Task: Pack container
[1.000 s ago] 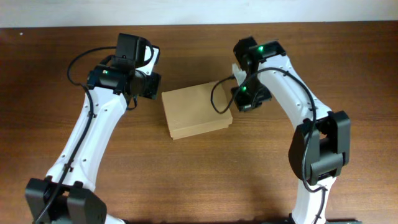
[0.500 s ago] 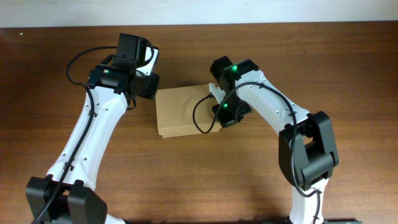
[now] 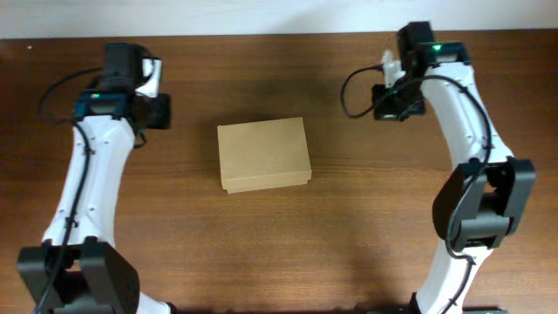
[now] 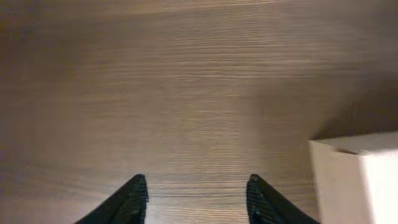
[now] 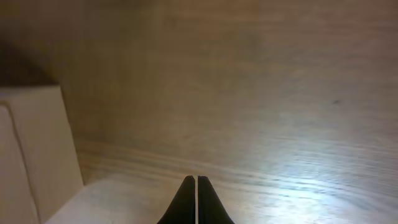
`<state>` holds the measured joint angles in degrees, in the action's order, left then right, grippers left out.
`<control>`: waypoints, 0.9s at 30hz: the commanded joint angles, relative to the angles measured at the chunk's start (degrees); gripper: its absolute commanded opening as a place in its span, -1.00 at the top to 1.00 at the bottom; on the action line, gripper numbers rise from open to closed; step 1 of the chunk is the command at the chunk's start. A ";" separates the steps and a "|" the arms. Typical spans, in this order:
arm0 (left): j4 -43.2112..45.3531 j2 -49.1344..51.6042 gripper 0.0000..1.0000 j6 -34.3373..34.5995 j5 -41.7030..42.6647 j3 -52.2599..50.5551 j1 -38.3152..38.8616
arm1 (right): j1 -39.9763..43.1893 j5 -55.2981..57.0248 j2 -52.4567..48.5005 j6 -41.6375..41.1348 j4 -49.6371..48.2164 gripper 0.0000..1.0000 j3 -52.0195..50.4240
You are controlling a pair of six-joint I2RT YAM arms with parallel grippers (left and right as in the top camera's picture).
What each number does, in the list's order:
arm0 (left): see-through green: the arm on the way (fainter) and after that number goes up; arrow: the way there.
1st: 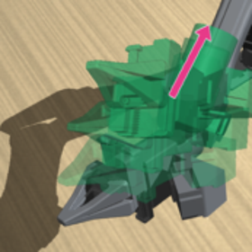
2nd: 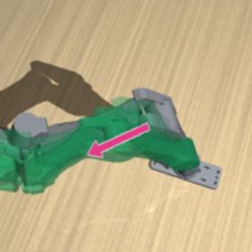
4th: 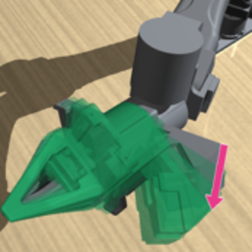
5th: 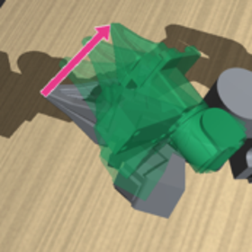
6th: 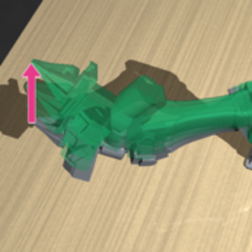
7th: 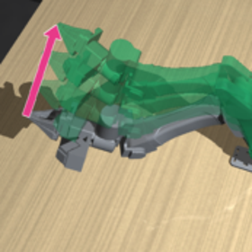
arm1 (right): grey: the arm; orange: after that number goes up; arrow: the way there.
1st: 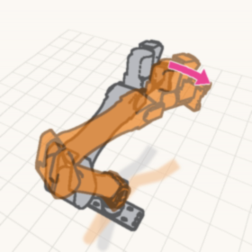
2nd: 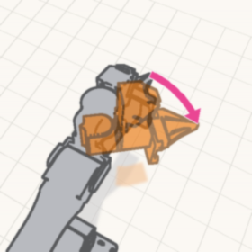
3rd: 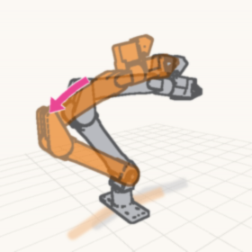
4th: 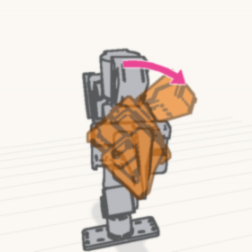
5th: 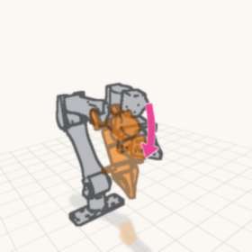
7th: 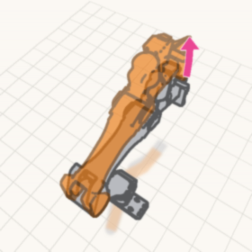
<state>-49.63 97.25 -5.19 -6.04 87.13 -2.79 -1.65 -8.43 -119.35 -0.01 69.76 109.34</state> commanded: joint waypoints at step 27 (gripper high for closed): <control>0.00 0.57 -0.99 -0.68 0.20 0.87 -3.02 | 1.66 -1.29 1.05 -0.46 5.84 -0.98 2.21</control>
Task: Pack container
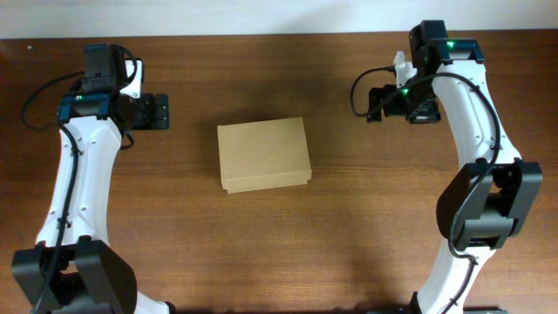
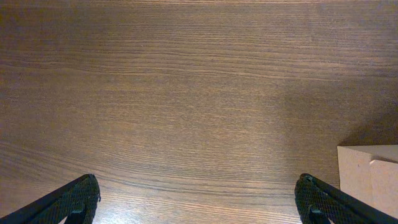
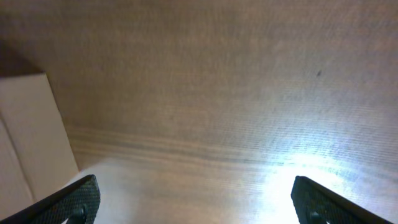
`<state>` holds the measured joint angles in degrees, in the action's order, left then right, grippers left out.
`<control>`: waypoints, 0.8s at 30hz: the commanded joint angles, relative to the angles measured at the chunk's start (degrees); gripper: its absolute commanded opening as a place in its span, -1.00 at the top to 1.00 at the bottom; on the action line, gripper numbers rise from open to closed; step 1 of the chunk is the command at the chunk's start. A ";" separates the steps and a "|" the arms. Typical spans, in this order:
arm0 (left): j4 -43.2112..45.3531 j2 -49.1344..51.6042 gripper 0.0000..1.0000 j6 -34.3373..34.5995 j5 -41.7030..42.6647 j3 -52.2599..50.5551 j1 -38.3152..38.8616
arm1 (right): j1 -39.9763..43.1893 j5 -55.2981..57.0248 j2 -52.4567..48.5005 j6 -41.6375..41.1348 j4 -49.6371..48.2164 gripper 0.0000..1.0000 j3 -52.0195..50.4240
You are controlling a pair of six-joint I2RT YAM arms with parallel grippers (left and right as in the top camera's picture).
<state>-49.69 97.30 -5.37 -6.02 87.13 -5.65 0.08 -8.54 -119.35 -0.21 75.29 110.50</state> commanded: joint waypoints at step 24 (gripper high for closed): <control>0.07 0.52 -0.99 -0.50 0.20 0.87 -0.15 | -0.04 1.42 101.63 -0.74 -62.51 -0.98 -83.65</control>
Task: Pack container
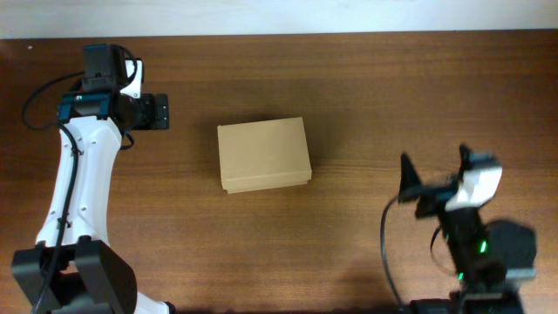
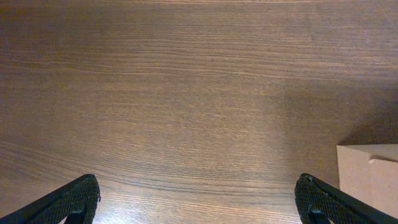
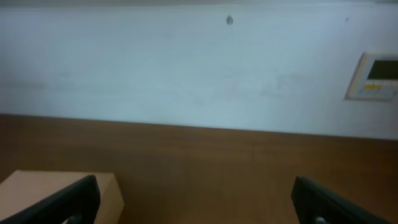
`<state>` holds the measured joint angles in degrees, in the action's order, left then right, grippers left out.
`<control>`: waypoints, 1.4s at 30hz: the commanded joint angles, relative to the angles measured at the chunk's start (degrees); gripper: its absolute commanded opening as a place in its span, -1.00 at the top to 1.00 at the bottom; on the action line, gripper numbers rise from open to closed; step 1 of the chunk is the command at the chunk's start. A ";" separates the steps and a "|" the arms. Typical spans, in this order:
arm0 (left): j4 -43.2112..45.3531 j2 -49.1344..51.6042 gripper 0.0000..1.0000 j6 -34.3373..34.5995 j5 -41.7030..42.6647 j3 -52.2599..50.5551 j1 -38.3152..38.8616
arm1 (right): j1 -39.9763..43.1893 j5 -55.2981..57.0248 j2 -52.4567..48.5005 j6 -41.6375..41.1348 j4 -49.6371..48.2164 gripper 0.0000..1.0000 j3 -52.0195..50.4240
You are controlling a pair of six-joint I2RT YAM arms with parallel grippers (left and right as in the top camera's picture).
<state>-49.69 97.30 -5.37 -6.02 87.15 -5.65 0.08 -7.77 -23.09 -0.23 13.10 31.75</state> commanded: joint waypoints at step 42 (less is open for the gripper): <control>0.59 -15.67 -0.99 -2.01 -2.89 -0.61 0.98 | 2.62 2.64 22.77 -0.68 5.29 -0.98 -26.16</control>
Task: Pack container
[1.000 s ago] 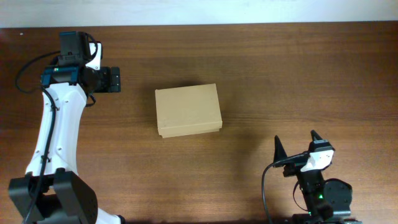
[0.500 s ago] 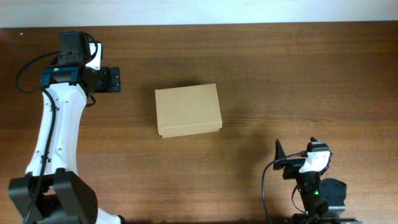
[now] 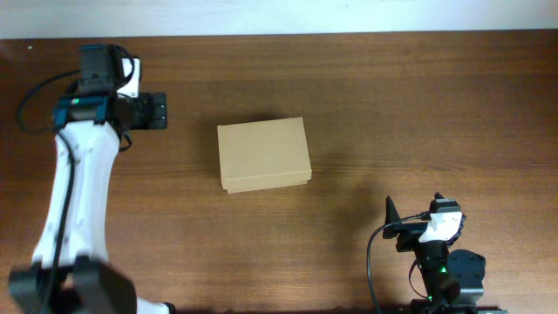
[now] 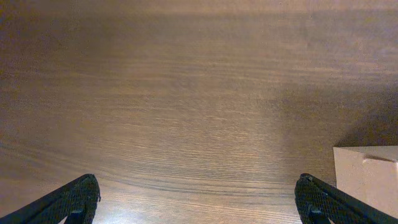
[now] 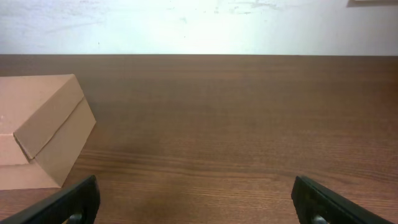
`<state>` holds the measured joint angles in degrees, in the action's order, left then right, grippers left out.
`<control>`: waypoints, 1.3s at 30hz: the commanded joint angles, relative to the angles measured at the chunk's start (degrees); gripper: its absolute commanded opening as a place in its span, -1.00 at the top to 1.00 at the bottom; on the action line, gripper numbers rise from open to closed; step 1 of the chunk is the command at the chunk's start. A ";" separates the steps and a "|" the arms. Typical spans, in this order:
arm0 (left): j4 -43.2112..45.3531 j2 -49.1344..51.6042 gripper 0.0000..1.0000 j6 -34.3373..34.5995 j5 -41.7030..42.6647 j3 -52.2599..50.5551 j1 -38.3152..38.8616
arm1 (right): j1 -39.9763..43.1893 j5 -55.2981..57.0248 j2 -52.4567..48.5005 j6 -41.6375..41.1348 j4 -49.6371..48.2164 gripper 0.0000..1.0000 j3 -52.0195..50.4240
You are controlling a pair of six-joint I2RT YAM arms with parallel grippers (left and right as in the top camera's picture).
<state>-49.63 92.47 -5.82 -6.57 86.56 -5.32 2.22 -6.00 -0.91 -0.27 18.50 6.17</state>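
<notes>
A closed brown cardboard box (image 3: 263,155) lies flat in the middle of the wooden table (image 3: 366,105). My left gripper (image 3: 159,112) hovers at the back left, a good way left of the box, with its jaws wide open and nothing in them. In the left wrist view both fingertips (image 4: 74,198) sit at the bottom corners and a box corner (image 4: 367,177) shows at the right. My right gripper (image 3: 398,232) is open and empty, with its arm folded low at the front right. The right wrist view shows the box (image 5: 37,127) far off to the left.
A white wall (image 5: 199,25) runs behind the table's far edge. The right arm's base (image 3: 445,275) sits at the front edge. Bare wood surrounds the box on all sides.
The right arm has gone from a raised pose at the front right to folded low by its base, its camera now looking level across the table. The left arm barely moved.
First both grippers hung at the back on either side of the box, the left partly open and the right shut. Then both were wide open and farther out. After that the right arm was withdrawn to the front right, where it now sits folded.
</notes>
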 commanded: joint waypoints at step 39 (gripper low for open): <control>35.60 -92.21 -0.99 -0.94 21.84 -80.98 7.04 | 0.48 0.87 0.59 -0.63 -0.11 -0.98 -0.59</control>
<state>-13.19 0.95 -6.26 14.44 6.09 1.61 2.28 -5.80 -0.80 -0.25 18.46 6.04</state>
